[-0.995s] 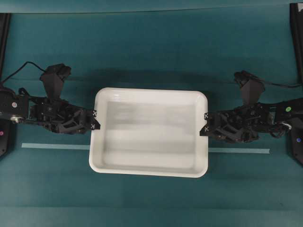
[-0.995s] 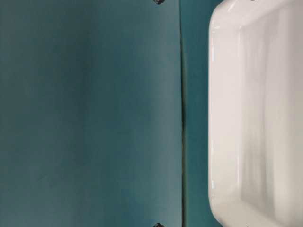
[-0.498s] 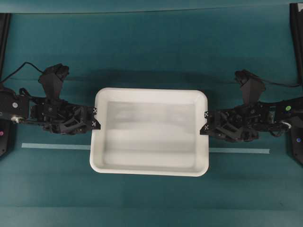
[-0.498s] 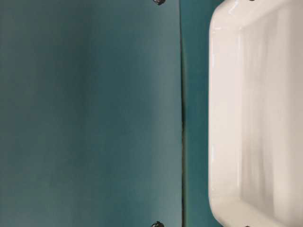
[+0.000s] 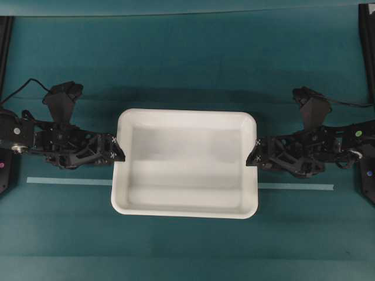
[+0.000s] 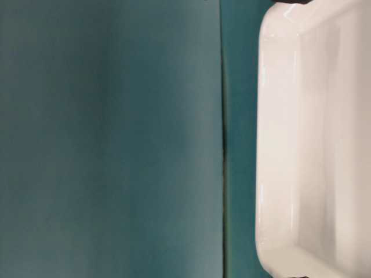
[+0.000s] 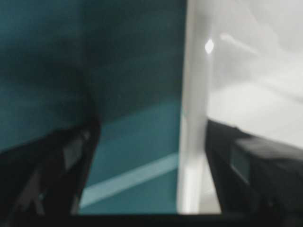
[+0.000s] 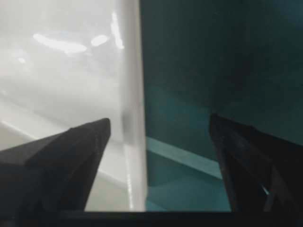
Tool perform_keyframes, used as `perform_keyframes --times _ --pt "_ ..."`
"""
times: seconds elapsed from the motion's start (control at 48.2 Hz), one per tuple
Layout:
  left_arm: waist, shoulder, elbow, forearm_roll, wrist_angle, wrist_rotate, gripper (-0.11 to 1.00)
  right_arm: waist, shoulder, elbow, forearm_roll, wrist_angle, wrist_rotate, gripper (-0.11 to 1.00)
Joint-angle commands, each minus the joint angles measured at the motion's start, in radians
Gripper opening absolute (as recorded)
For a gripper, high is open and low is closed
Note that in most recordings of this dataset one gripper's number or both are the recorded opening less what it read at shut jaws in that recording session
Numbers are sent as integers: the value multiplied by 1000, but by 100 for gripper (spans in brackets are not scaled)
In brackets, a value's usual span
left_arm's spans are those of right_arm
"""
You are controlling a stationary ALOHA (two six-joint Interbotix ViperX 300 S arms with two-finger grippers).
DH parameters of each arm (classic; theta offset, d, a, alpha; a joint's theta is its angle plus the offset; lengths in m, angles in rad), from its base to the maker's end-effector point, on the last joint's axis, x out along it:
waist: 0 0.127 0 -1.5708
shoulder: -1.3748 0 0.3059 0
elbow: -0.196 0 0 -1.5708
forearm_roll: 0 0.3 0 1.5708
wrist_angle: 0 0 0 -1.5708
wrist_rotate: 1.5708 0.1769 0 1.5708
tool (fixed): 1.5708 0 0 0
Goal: Lift the white case with both hands.
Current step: 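Open both grippers and release the tray rims, moving outward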
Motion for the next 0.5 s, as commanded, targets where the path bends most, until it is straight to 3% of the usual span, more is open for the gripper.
perform_keyframes --times 0.0,0.477 --pt "-3 -3 -3 3 -3 5 88 3 -5 -8 -2 -5 -3 89" --pt "-3 -97 -8 5 -3 21 87 -25 -140 -3 -6 67 -38 89"
